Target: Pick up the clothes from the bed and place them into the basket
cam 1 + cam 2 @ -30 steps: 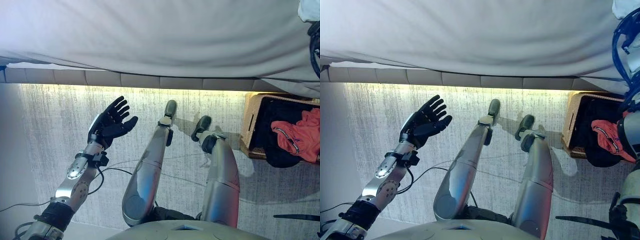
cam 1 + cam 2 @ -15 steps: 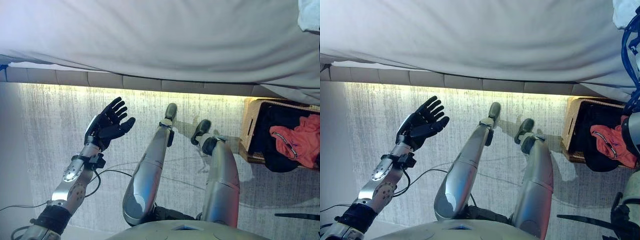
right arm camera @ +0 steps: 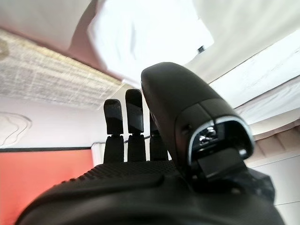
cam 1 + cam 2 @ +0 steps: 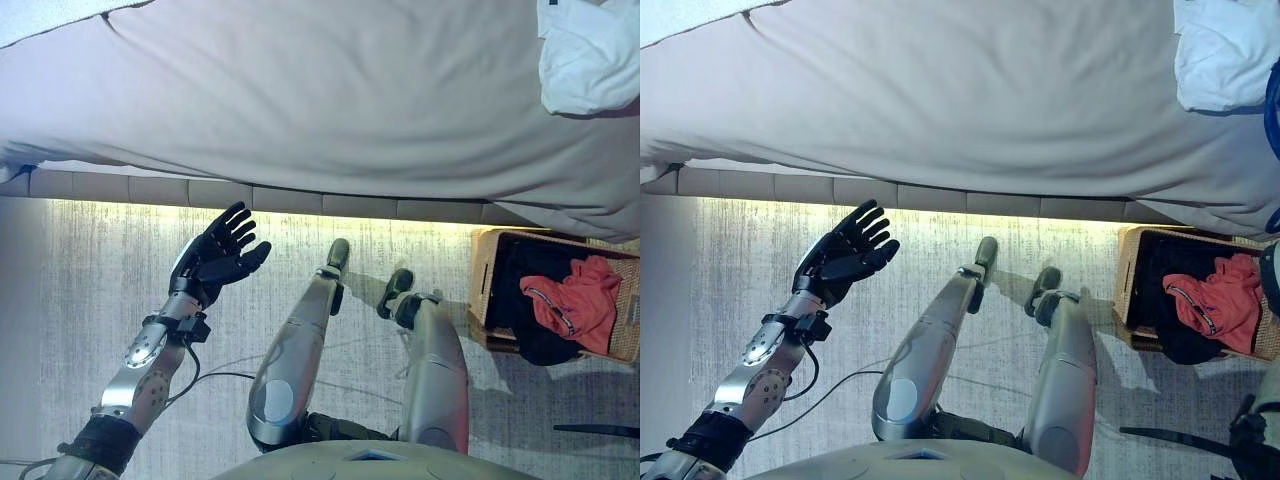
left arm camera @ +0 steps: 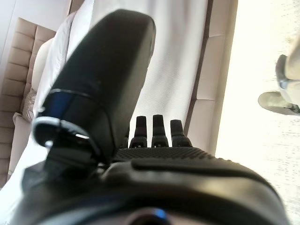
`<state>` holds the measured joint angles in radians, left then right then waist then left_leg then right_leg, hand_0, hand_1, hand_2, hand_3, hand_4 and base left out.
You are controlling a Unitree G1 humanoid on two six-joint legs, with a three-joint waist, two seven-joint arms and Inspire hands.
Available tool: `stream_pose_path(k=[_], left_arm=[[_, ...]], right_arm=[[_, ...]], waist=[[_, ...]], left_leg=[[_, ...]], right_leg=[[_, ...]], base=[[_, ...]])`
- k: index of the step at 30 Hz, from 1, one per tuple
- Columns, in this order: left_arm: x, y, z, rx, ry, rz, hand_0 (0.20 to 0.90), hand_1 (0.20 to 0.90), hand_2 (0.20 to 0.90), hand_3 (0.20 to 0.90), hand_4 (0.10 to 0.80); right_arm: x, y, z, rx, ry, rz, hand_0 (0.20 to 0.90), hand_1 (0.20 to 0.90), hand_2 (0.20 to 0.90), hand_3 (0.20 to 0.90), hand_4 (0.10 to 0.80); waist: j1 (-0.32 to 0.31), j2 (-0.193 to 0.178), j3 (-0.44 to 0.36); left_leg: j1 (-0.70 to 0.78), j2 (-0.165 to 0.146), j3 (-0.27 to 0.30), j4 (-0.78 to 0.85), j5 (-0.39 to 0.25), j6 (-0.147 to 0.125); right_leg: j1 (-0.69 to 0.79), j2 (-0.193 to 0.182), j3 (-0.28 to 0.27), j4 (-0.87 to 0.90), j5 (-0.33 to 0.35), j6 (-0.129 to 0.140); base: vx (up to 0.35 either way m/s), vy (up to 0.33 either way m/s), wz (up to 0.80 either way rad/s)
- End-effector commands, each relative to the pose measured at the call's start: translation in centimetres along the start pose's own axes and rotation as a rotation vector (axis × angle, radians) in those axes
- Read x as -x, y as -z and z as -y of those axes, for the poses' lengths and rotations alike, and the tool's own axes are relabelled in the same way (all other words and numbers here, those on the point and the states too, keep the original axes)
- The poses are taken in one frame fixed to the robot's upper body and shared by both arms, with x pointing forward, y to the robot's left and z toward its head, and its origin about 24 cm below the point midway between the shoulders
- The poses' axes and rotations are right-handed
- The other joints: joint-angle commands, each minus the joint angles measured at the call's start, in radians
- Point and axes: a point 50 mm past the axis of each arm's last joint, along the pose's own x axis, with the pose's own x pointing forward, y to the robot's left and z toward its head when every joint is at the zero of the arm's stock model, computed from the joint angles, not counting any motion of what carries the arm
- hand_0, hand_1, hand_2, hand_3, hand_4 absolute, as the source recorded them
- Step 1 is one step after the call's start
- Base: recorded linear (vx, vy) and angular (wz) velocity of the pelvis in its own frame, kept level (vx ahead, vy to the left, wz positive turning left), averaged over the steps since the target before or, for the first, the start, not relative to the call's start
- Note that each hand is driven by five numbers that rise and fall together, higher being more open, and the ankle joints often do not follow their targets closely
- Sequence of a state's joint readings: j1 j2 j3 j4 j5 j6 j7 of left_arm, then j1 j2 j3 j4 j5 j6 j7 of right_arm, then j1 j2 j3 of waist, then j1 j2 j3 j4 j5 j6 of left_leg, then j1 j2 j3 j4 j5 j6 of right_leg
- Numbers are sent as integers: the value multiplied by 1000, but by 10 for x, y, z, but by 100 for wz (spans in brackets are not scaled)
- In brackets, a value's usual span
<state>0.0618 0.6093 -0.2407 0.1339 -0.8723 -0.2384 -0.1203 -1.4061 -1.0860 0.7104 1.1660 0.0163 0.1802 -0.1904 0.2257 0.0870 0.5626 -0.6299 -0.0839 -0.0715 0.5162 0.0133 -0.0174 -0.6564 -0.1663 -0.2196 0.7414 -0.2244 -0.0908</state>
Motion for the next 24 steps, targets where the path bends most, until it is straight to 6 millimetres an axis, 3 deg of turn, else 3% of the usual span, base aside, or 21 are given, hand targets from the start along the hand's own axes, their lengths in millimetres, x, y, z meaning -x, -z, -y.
stream_pose_path(k=[1,2,8,9,11,14,15,19,24], left_arm=[[7,-8,0,-17,1,67,900,900,900,900,800],[6,-8,-1,-26,-10,62,900,900,900,900,800],[11,24,-18,-107,-149,-144,900,900,900,900,800],[14,32,-24,-87,-186,-187,900,900,900,900,800],[21,47,-32,-76,-258,-240,900,900,900,900,800],[21,53,-33,-74,-283,-264,900,900,900,900,800],[18,55,-31,-71,-300,-277,900,900,900,900,800],[8,58,-26,-40,-335,-275,900,900,900,900,800],[11,71,-19,-13,-361,-281,900,900,900,900,800]], right_arm=[[0,19,29,68,133,-9,900,900,900,900,800],[1,19,28,68,145,-21,900,900,900,900,800],[7,33,2,-50,180,-95,900,900,900,900,800],[10,35,-7,-89,181,-93,900,900,900,900,800],[29,33,-45,-161,173,3,900,900,900,900,800],[49,35,-68,-198,189,71,900,900,900,900,800],[67,40,-83,-193,179,115,900,900,900,900,800],[96,52,-110,-119,98,171,900,900,900,900,800],[99,64,-115,-63,59,158,900,900,900,900,800]], waist=[[-13,-5,-43],[-19,-4,-43],[-48,-13,-43],[-57,-19,-46],[-95,-42,-106],[-128,-61,-156],[-155,-72,-192],[-204,-98,-256],[-210,-122,-291]], left_leg=[[35,17,42,132,-157,28],[30,19,46,100,-127,30],[187,27,42,-68,-122,22],[229,27,38,-102,-116,18],[337,47,40,-205,-94,2],[410,63,59,-280,-77,-5],[461,76,84,-325,-69,-10],[525,104,132,-323,-71,-18],[488,107,147,-111,-46,-21]], right_leg=[[99,61,-28,-62,-17,29],[93,62,-31,-90,13,23],[214,87,7,-222,42,42],[252,92,17,-259,52,49],[363,112,34,-376,79,61],[435,126,46,-453,98,73],[491,136,54,-505,105,77],[570,135,75,-582,125,77],[611,124,89,-596,137,58]], base=[[-53,-22,-7],[-50,-28,-11],[52,-42,-12],[247,-49,-20],[305,-33,-30],[224,-36,-32],[229,-36,-15],[155,-9,-27],[116,49,-20]])
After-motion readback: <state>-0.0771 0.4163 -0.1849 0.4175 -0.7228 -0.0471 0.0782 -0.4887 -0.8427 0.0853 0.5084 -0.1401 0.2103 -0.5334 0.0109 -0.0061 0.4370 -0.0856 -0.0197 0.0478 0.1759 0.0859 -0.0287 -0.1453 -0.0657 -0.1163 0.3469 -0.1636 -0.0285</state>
